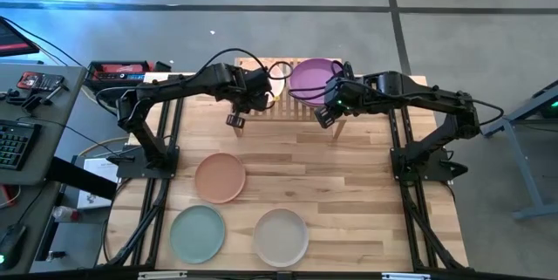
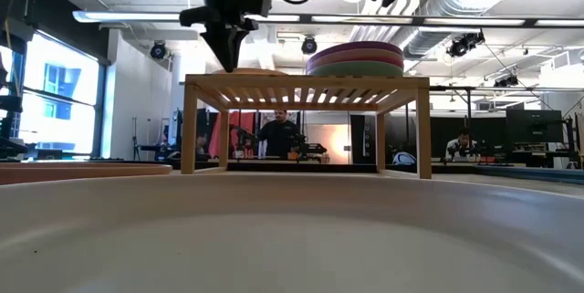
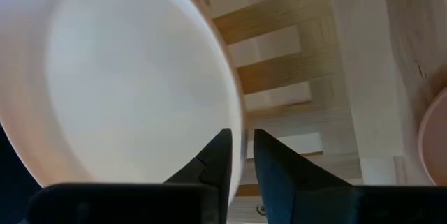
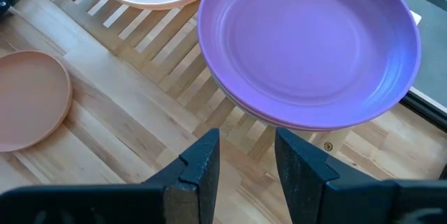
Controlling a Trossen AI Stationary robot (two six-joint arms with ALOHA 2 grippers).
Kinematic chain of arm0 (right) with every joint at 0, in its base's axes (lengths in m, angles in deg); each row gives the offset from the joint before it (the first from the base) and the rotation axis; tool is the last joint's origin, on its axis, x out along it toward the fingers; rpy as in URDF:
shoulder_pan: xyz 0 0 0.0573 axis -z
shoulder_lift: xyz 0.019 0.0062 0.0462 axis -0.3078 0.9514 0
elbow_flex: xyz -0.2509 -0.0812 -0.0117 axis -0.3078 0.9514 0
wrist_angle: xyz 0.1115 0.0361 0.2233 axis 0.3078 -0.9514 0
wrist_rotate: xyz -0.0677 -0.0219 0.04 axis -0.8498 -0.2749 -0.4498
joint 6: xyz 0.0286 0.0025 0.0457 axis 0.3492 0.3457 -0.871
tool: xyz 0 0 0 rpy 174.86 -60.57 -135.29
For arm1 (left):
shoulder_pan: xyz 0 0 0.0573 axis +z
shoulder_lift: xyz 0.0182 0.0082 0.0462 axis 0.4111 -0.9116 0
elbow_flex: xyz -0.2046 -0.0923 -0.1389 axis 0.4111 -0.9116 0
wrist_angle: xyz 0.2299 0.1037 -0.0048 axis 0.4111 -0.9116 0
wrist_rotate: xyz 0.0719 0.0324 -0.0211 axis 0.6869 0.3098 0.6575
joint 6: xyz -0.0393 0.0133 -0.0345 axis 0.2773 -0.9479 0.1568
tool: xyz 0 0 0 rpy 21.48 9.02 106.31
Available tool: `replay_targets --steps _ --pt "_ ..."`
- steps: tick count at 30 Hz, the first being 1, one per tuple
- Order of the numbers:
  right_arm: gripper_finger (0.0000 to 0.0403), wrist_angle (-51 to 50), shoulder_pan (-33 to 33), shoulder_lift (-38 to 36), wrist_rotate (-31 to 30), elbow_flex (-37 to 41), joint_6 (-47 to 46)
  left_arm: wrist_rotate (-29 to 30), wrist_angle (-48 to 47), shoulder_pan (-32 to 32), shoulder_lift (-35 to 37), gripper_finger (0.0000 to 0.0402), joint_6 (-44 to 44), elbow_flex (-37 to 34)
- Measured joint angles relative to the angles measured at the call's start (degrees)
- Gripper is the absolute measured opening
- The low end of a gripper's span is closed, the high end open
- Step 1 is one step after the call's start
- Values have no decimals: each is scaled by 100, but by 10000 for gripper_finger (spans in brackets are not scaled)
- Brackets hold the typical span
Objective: Place and stack plates onto a shelf
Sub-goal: Stack the gray plate on top of the white plate on the shelf
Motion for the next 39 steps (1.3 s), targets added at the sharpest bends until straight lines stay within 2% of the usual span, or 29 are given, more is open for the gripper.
replay_targets --steps 8,12,18,23,28,34,39 --pt "114 2 0 0 324 0 -34 -84 -24 -152 26 72 681 0" --pt "114 2 -71 0 526 0 -214 80 -61 -215 25 73 950 0" --pt "114 52 -366 0 543 0 -327 174 6 -264 26 70 1037 0" --pt "114 57 -630 0 502 0 -868 176 -91 -299 25 69 1336 37" --pt "114 55 -936 69 842 0 -1451 176 -355 -297 31 65 1624 490" --pt "114 52 -1356 410 1062 0 -1632 15 -878 -330 76 65 2123 1156" --pt "114 55 -1703 763 1173 0 -2054 -29 -1554 -386 213 64 2698 1366"
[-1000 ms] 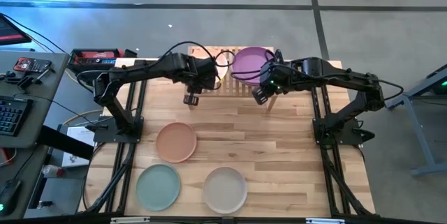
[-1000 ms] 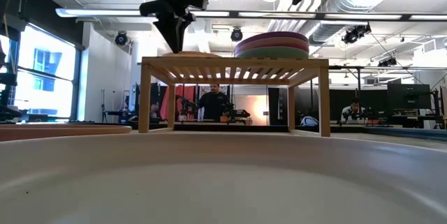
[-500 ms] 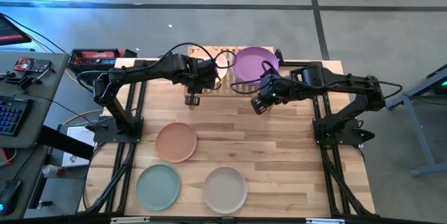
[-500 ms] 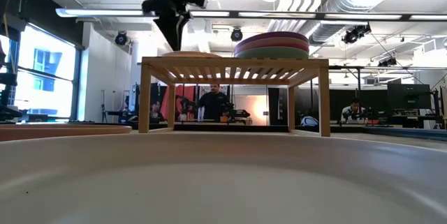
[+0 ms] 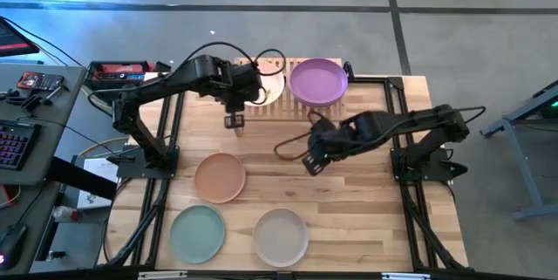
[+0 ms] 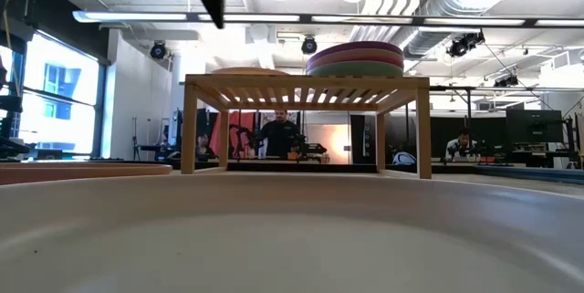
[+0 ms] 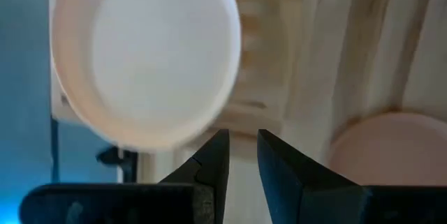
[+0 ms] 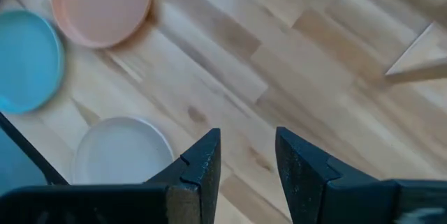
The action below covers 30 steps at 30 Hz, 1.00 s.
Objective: Place and stack plates onto a shelf
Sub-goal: Stack the gray plate on top of the white plate on the shelf
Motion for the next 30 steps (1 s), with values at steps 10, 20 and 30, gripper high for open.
replay_targets --steps 10,20,30 --pt "114 307 -498 772 1 0 -107 -561 -413 13 578 64 661 0" --pt "114 726 -555 1767 923 0 513 -979 -411 9 1193 64 1130 -4" --pt "114 1193 -557 2212 1356 0 1390 -986 -361 -203 2006 64 1703 -1028"
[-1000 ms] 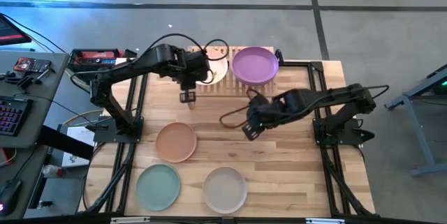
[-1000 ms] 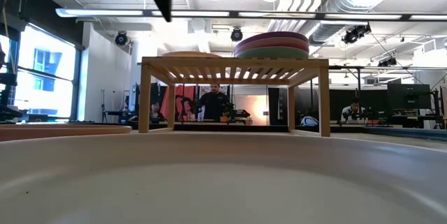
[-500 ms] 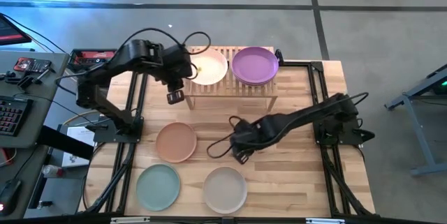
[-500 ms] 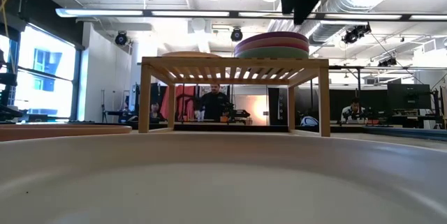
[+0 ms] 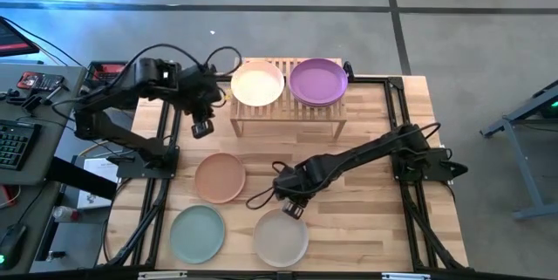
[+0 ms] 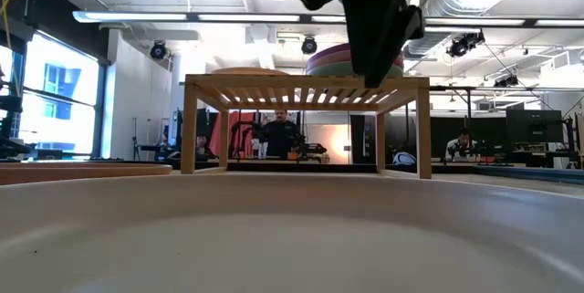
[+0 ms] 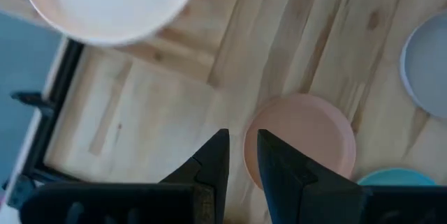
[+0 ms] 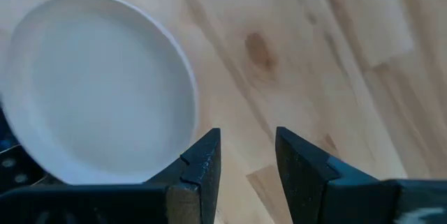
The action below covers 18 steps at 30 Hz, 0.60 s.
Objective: Place and stack plates onto a shelf
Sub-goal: Stack the gray plate on top of the white plate on the shelf
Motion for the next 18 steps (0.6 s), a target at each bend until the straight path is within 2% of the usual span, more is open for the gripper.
replay_targets --steps 10,18 --pt "114 455 0 281 83 0 393 -35 578 -285 702 64 812 -1740" --pt "114 743 -9 459 294 0 849 -37 854 -543 988 64 1524 -2563"
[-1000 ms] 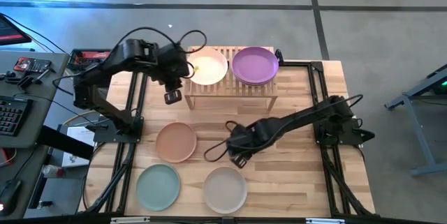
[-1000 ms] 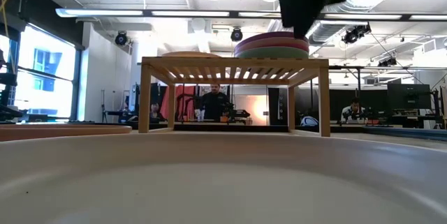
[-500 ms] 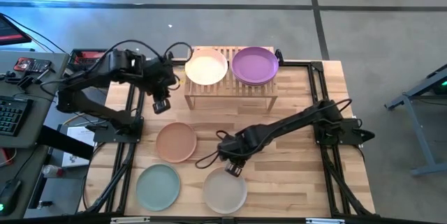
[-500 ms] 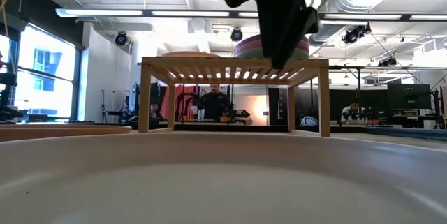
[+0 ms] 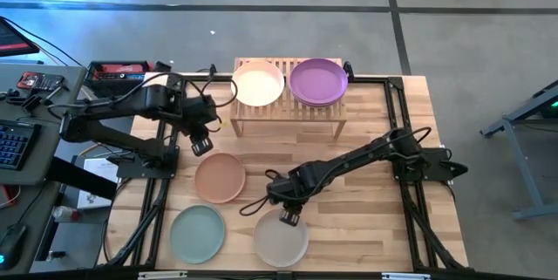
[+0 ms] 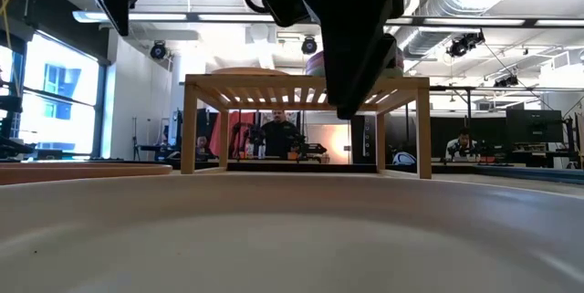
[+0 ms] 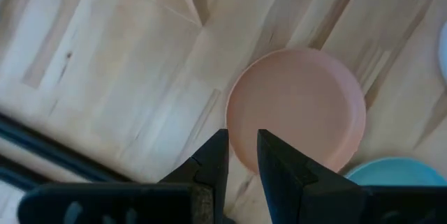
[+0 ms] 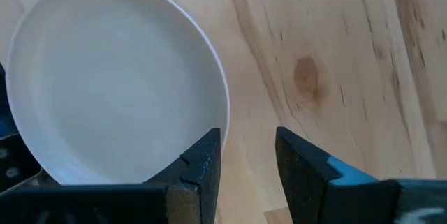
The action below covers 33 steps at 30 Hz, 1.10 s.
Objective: Place and stack plates onto a shelf
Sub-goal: Stack the gray plate on top of the white plate on the shelf
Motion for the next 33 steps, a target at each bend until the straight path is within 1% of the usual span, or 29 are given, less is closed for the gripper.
replay_targets --steps 4,10,16,23,33 --pt "114 33 -4 0 44 0 218 3 302 -109 45 64 237 -226" --pt "114 77 -76 0 -48 0 313 4 487 -304 33 64 572 -245" --pt "114 449 -94 172 -92 -2 400 9 465 -511 34 64 858 -245" --pt "114 574 -116 361 -109 0 460 11 463 -713 36 64 866 -245" --pt "114 707 -116 611 20 2 652 38 454 -716 34 64 859 -245"
